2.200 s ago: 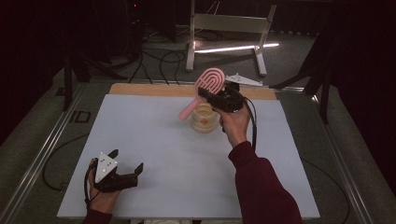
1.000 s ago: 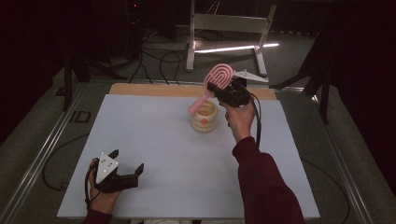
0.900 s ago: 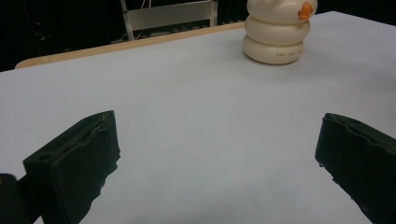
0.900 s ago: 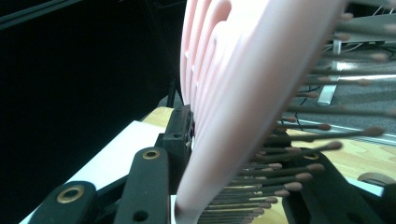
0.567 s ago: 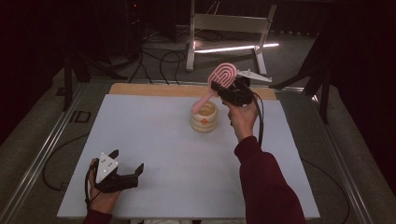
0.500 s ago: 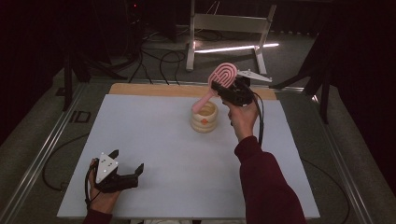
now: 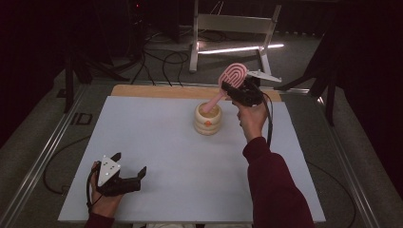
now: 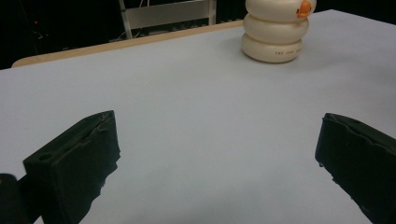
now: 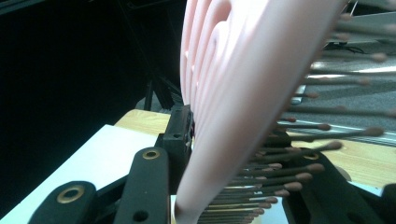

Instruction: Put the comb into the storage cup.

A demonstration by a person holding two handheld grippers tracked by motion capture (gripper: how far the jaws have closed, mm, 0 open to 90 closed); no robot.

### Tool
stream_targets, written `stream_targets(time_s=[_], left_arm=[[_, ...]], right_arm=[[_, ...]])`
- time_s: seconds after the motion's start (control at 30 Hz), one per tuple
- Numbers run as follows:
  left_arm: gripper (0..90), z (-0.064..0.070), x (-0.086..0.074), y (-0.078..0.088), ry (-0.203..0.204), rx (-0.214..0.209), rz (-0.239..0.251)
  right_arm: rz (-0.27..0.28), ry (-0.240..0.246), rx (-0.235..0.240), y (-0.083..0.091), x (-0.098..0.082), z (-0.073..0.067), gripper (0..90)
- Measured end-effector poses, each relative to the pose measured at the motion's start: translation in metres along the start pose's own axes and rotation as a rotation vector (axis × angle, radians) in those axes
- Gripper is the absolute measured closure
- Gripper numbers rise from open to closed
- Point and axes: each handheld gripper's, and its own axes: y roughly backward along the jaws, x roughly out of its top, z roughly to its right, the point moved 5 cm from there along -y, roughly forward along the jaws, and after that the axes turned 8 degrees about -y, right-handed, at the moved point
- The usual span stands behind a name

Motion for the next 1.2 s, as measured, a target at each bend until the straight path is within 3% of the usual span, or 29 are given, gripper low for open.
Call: stream_targets(time_s=[0.63, 1.2], left_arm=[[0.6, 0.001, 0.000, 0.000, -0.005, -0.003, -0.002], [0.6, 0.001, 0.000, 0.000, -0.007, 0.000, -0.002]], right_arm=[[-0.007, -0.012, -0.056, -0.006, -0.004, 0.014, 64.0], [-0.030, -0.013, -0.063, -0.016, -0.014, 0.014, 64.0]])
